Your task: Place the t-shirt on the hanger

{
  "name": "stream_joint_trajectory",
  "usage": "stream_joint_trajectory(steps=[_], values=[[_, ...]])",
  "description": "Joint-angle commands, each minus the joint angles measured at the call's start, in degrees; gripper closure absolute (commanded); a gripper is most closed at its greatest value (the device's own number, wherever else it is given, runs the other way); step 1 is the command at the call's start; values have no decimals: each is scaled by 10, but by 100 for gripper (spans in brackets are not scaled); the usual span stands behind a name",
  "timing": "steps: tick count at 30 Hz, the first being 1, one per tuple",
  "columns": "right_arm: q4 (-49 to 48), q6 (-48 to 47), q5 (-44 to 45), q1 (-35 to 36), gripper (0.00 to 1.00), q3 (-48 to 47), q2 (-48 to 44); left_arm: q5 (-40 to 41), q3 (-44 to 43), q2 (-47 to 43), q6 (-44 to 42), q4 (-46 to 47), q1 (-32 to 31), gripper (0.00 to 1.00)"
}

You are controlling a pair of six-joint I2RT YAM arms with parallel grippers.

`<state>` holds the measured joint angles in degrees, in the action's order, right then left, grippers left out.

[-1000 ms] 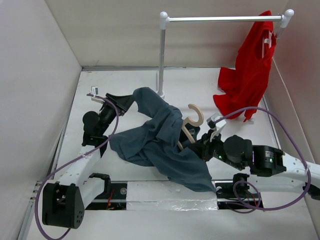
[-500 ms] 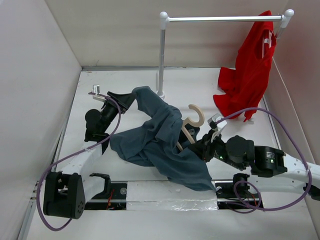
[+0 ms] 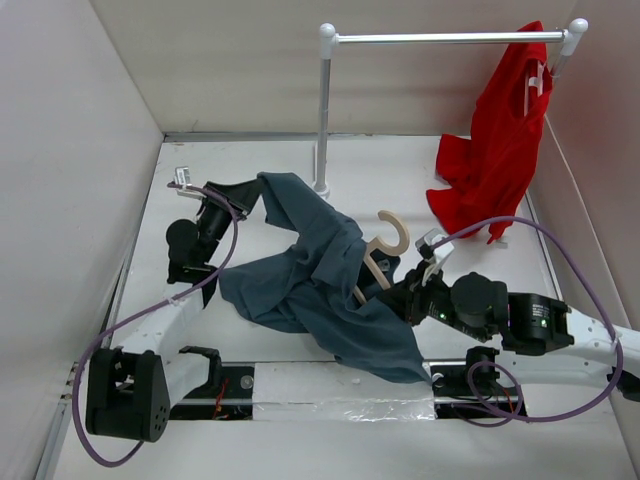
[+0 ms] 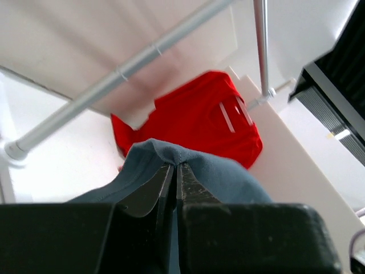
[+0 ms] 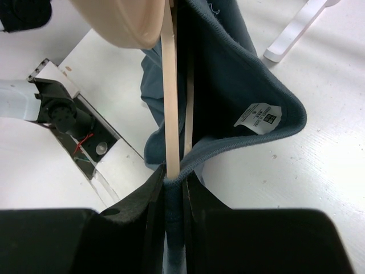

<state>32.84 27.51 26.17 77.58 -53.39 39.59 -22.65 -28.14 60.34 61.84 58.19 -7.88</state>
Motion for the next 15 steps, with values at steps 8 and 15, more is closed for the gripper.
stream_joint_trajectory(steps=[8, 15], values=[[24, 14, -13, -2, 100, -25, -2, 166, -141, -6, -94, -128, 8, 100], [61, -20, -24, -2, 100, -109, -10, 220, -174, -13, -113, -179, 8, 100]])
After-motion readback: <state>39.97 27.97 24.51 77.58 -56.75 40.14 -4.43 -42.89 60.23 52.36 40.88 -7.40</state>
